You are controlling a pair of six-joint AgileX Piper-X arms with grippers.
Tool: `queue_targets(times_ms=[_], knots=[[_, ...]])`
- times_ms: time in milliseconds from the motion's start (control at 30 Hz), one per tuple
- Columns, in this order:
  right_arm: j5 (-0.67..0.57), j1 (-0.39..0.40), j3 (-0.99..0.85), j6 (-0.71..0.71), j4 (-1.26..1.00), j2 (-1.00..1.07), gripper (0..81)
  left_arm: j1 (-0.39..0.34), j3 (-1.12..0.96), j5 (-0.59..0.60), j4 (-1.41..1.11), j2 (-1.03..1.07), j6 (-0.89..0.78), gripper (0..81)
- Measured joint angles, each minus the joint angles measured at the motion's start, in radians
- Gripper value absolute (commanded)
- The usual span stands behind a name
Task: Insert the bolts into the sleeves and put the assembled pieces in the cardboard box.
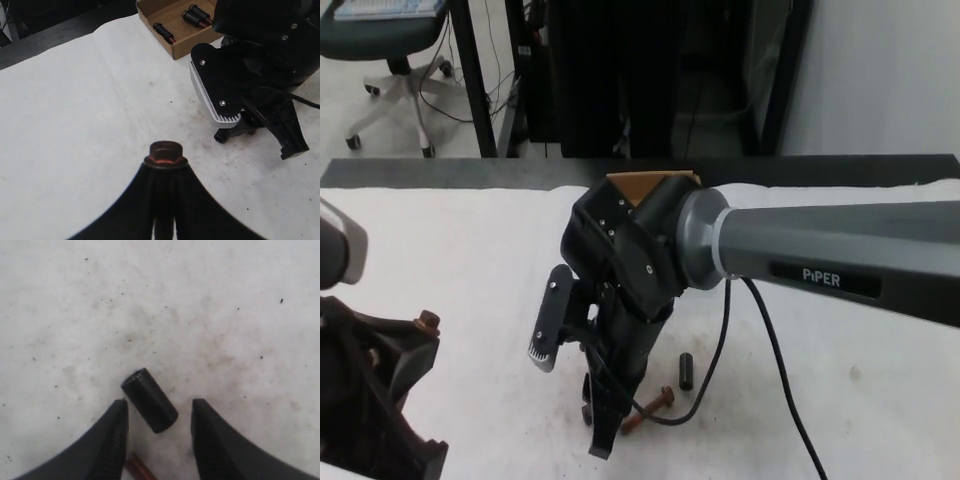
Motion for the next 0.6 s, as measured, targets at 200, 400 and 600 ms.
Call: queue_targets(times_ms=[200, 400, 600], knots=[[0.006, 0.000, -0.002, -0.102, -0.027, 0.008, 39.6, 0.000, 0.000, 0.000, 0.000, 0.000, 0.024, 0.0], [0.005, 0.000, -0.002, -0.118, -0.038, 0.046, 39.6, 0.000, 0.000, 0.000, 0.000, 0.000, 0.029, 0.0], [0.005, 0.002, -0.004, -0.118, -0.038, 0.065, 34.3, 0.000, 0.000, -0.002, 0.000, 0.000, 0.034, 0.0]])
